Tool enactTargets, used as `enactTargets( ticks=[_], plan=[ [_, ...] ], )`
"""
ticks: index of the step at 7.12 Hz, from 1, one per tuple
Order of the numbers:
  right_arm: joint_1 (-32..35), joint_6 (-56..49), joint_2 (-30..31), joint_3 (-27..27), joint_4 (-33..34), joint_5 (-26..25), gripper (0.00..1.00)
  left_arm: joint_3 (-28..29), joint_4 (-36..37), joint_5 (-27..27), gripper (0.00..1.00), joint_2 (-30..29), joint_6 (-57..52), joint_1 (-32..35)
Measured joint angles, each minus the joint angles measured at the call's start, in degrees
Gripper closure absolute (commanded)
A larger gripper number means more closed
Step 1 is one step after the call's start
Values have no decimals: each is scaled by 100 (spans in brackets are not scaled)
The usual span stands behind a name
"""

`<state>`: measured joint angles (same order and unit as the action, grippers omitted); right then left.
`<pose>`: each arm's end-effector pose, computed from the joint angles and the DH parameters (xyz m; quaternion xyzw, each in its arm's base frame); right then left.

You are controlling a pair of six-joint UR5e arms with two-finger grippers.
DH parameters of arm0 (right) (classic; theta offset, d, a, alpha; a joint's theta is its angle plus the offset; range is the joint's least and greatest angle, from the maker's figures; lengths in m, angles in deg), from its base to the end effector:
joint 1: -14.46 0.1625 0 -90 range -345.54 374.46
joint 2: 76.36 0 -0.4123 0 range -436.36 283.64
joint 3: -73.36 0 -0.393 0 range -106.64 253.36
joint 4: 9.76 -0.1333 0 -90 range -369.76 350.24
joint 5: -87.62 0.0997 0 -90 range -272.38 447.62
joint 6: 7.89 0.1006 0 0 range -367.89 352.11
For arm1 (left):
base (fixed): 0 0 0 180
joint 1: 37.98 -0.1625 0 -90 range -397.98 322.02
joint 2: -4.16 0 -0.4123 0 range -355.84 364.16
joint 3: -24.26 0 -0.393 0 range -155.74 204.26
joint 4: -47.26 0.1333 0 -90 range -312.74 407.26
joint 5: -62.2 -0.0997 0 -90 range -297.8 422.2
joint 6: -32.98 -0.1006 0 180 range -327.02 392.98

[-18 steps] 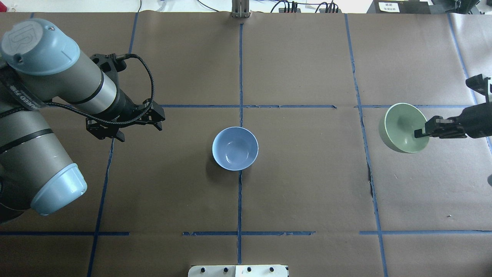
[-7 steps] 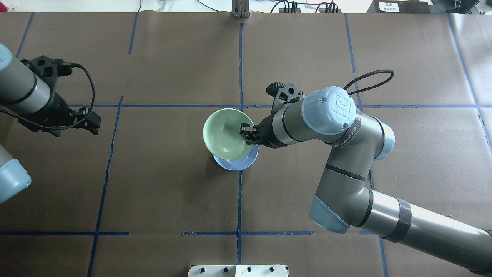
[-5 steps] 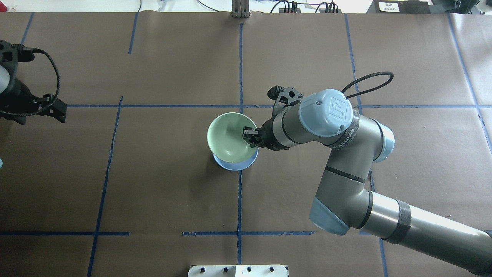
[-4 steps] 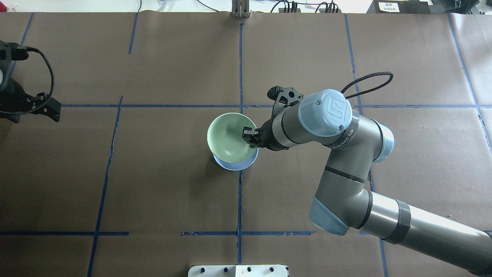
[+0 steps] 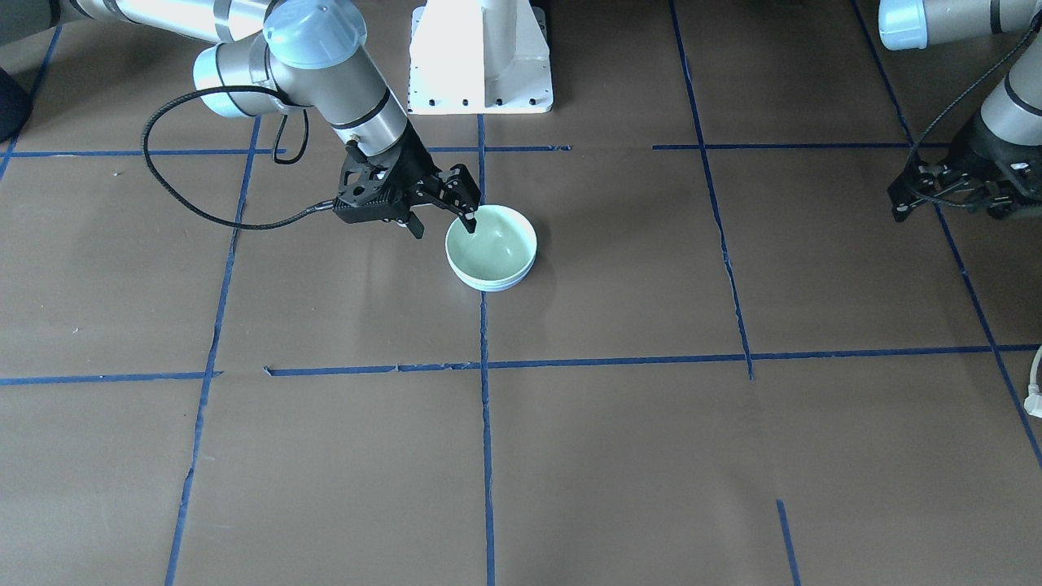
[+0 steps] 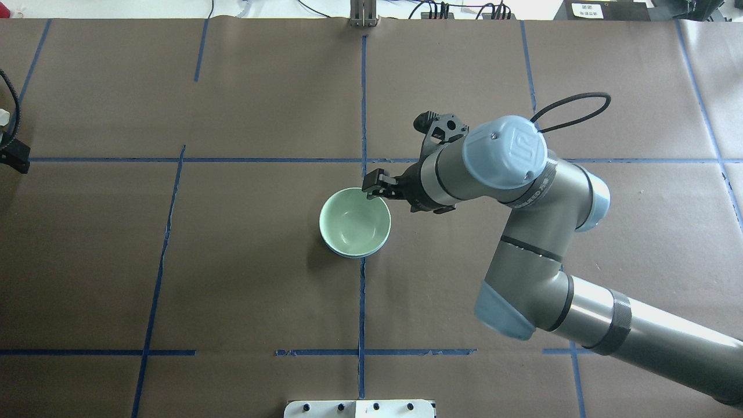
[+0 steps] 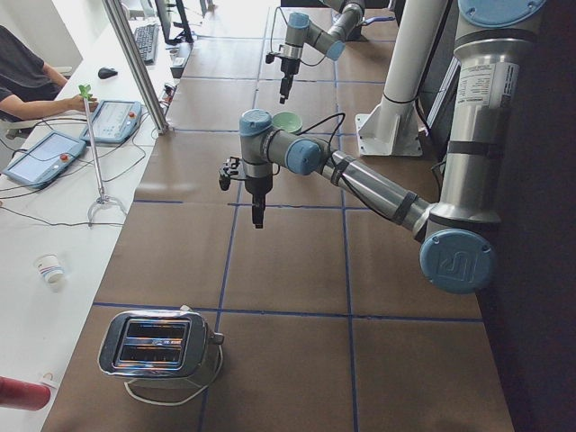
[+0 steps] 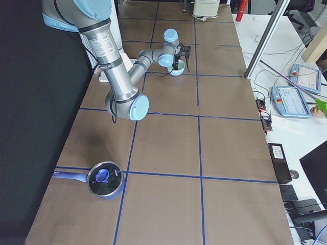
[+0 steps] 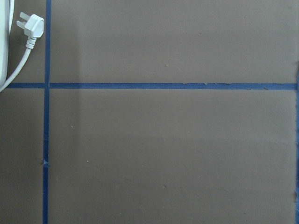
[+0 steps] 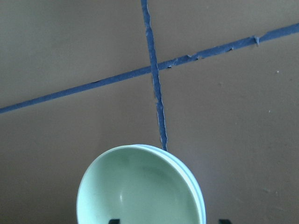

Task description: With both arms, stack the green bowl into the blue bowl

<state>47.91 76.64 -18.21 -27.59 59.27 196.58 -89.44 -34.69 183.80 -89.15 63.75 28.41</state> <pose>-0.4746 -0.4342 0.1983 0.0417 -0.5378 0.1181 0.8337 0.1248 -0.4868 0.4443 0.0183 0.3113 -0.0145 0.9500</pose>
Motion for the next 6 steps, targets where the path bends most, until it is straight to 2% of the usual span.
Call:
enactTargets(
  ticks=[2, 3, 5, 6],
  plan=[
    [909, -1045, 315, -358, 718, 770, 0, 343, 8, 27, 0, 5, -1062, 559],
    [1466, -2005, 638, -497, 1033, 1262, 0, 633, 6, 143, 0, 5, -1765, 921],
    [2854, -4289, 1604, -527, 1346, 2196, 0, 1316, -12, 773, 0, 42, -3121, 1645],
    [3543, -5604, 1994, -435, 1601, 2414, 0, 1620, -50, 935, 0, 135, -3687, 1913]
  ],
)
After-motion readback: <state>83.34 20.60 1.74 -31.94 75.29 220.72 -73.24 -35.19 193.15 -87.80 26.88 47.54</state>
